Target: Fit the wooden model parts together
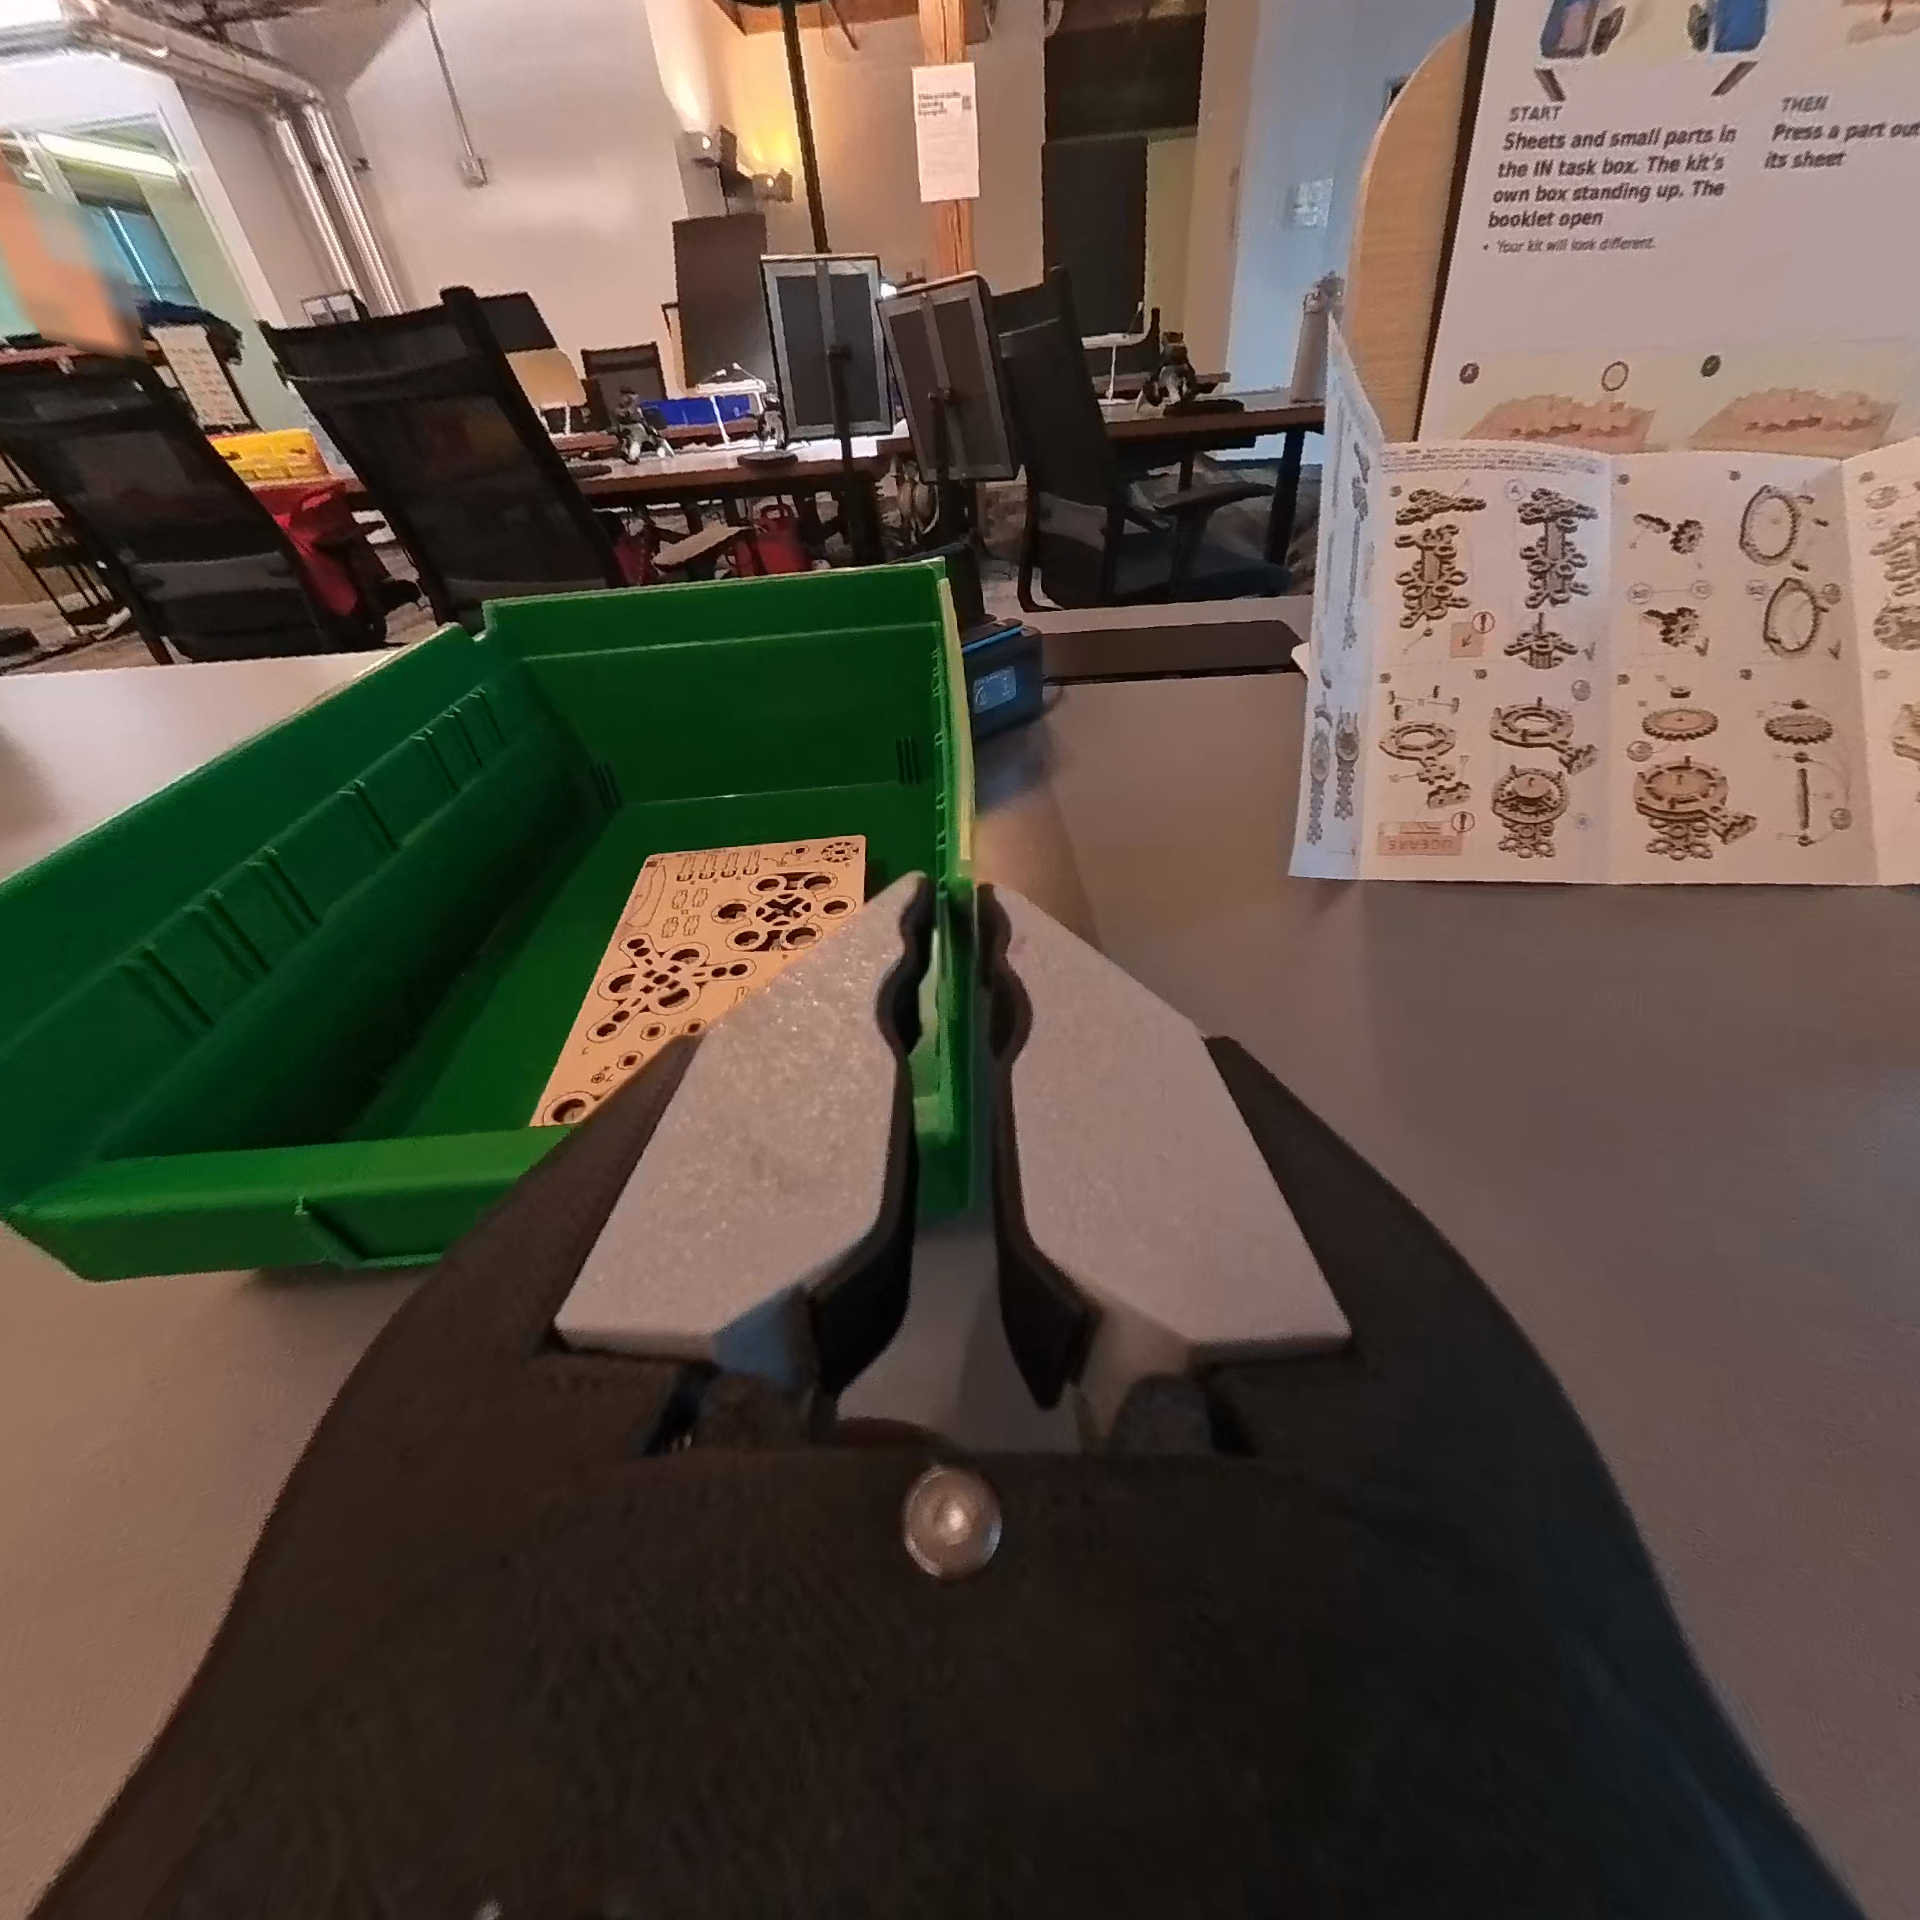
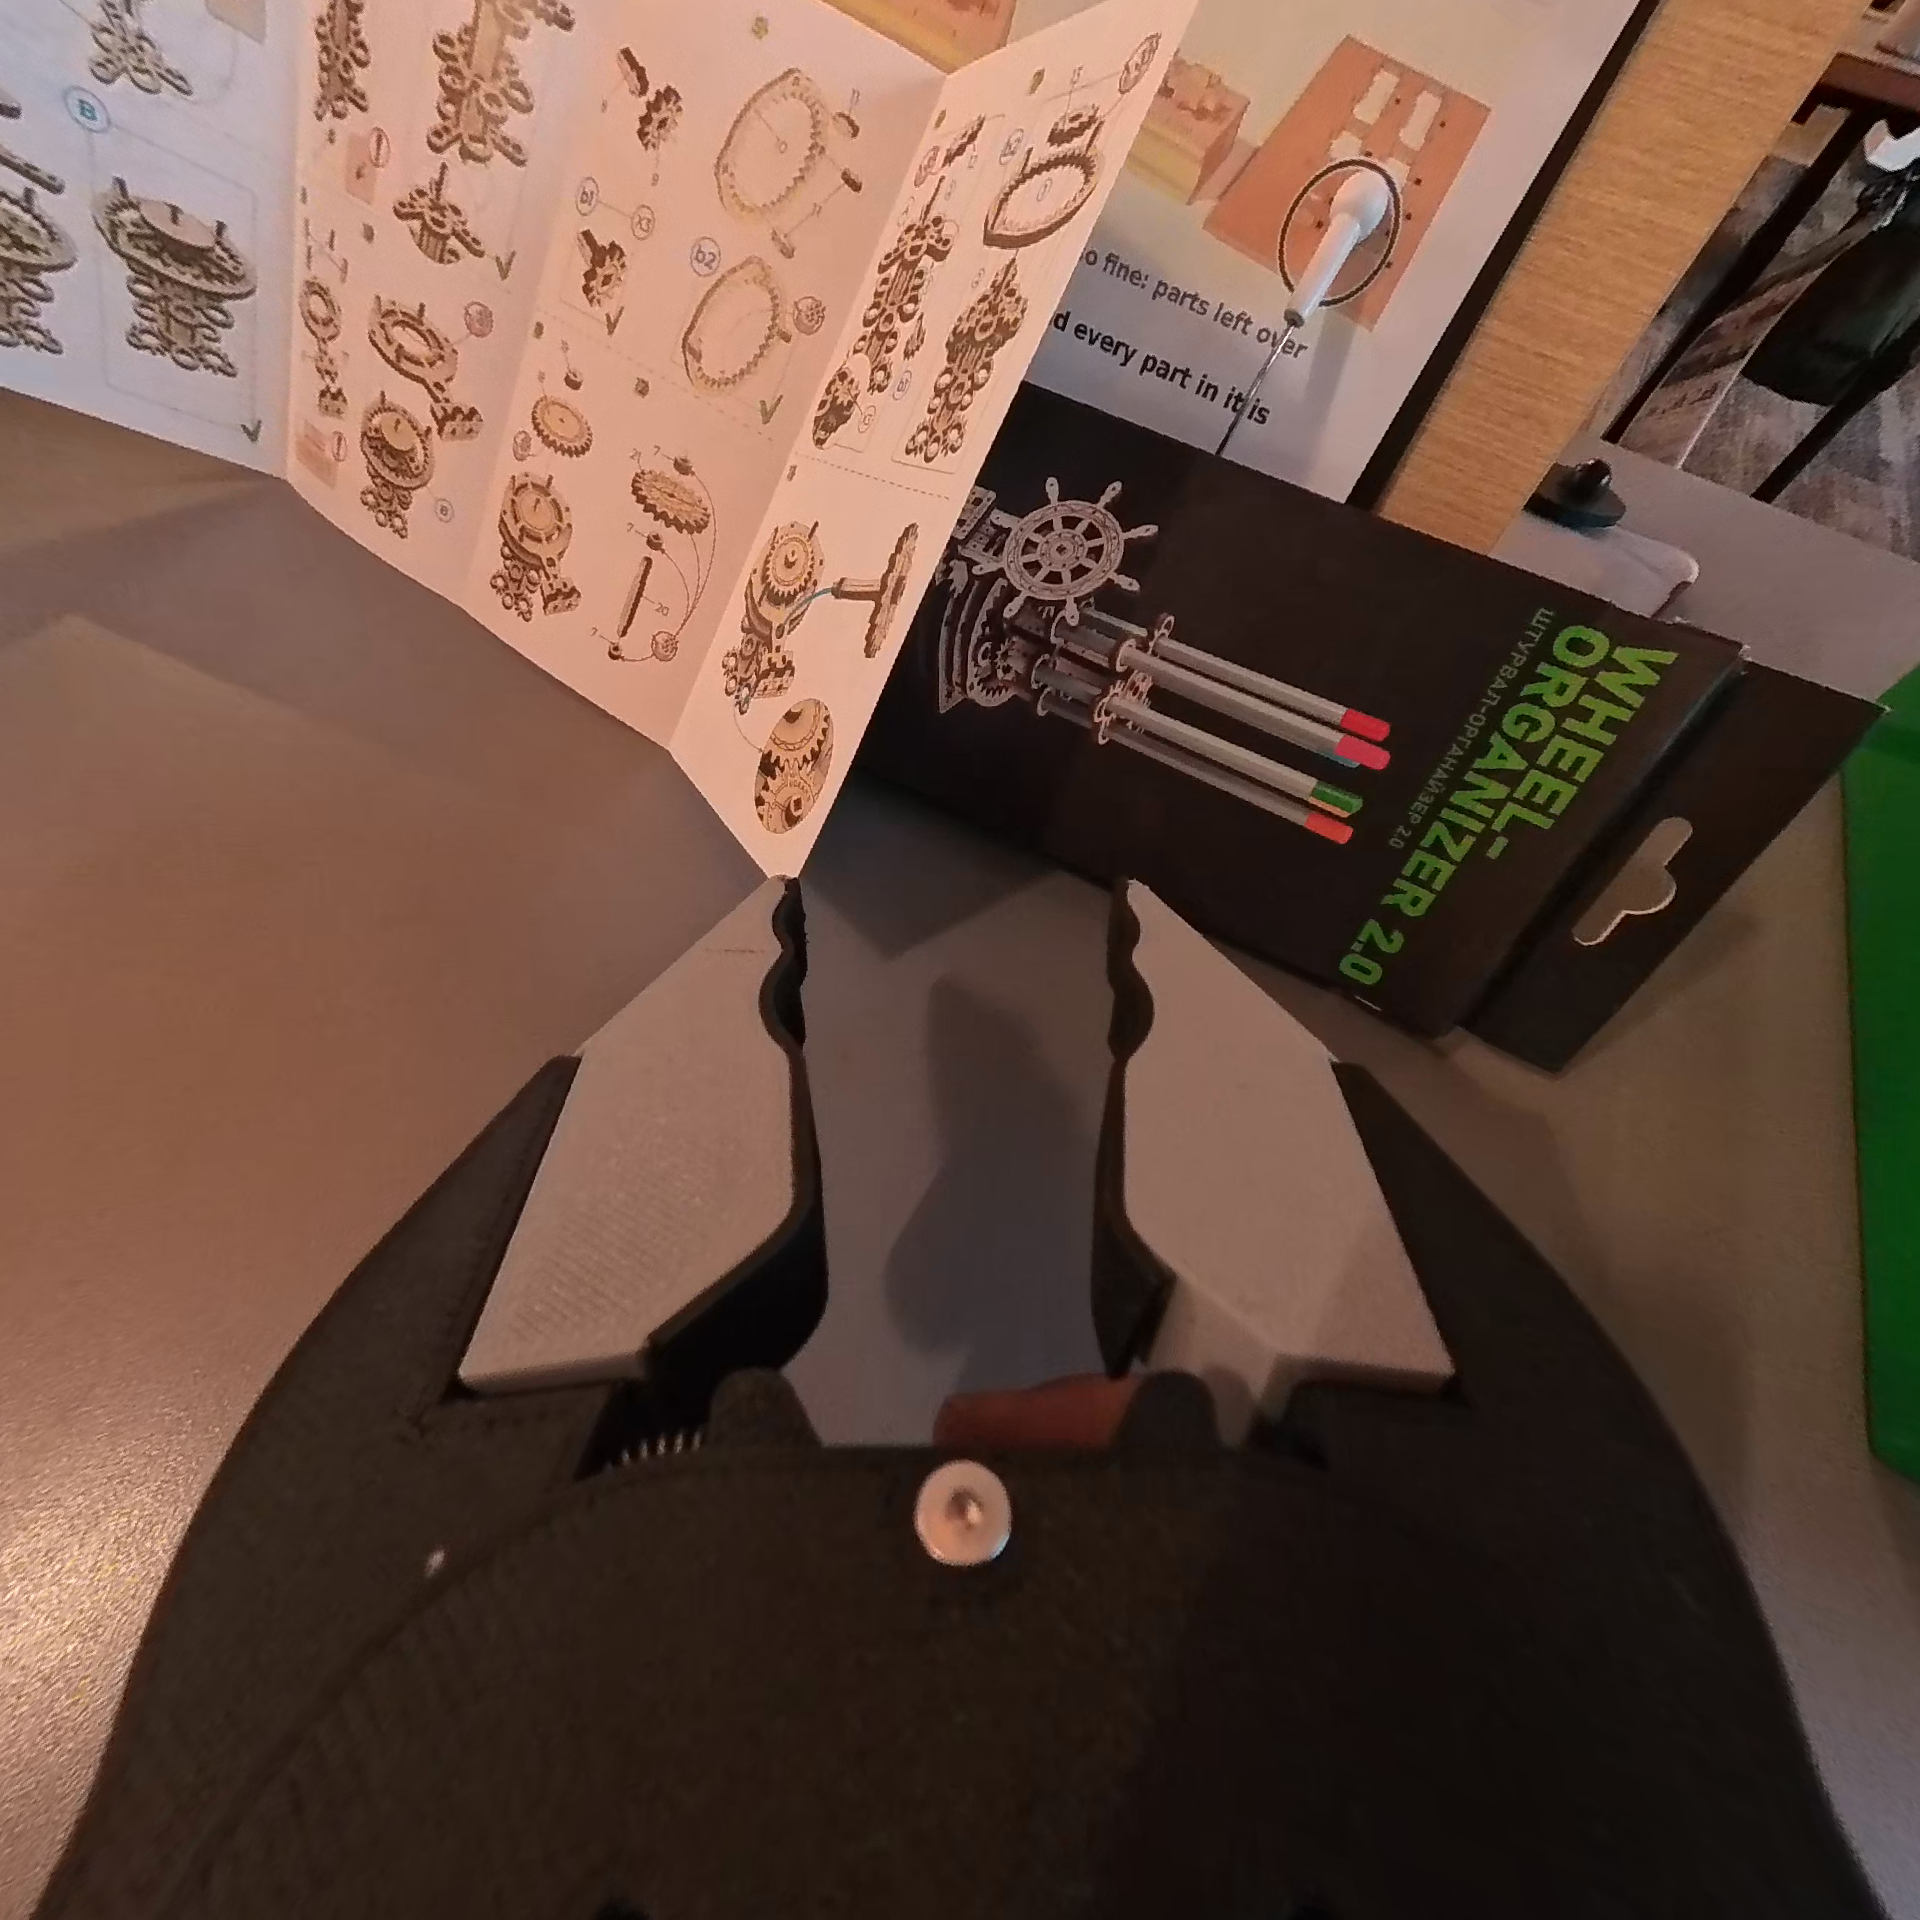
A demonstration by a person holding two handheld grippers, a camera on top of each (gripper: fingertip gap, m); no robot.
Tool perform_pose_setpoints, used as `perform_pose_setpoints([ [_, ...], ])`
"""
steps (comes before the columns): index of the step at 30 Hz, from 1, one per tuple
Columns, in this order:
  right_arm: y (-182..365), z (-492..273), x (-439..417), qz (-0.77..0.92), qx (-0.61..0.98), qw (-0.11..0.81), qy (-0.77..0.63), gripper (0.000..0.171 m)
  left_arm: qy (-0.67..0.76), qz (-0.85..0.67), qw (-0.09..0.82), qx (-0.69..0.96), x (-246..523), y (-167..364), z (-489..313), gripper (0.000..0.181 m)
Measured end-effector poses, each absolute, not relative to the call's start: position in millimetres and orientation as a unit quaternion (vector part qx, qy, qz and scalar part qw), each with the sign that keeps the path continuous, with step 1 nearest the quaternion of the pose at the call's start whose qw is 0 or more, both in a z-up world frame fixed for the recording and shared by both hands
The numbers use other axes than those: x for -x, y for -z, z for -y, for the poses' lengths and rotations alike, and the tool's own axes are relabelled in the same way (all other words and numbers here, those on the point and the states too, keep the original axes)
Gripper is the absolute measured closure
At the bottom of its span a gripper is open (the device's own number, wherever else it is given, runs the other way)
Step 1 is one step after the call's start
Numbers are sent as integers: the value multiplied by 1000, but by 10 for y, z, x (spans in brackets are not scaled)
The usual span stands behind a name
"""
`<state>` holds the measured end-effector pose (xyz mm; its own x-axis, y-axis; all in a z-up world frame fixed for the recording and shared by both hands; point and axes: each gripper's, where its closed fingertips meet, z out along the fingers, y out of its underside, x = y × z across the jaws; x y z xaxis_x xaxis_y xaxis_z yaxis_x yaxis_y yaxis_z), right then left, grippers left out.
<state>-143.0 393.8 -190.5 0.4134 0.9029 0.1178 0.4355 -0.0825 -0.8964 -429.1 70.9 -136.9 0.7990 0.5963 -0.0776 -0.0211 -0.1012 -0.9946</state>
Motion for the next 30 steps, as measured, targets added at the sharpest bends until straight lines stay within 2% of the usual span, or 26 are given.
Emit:
perform_pose_setpoints([
  [8,1899,-3938,1427,481,693,477,-247,116,-247,206,655,683,4287,1304,-675,165],
  [30,1889,-3930,1425,480,693,472,-258,115,-225,256,682,648,4505,1225,-445,159],
])
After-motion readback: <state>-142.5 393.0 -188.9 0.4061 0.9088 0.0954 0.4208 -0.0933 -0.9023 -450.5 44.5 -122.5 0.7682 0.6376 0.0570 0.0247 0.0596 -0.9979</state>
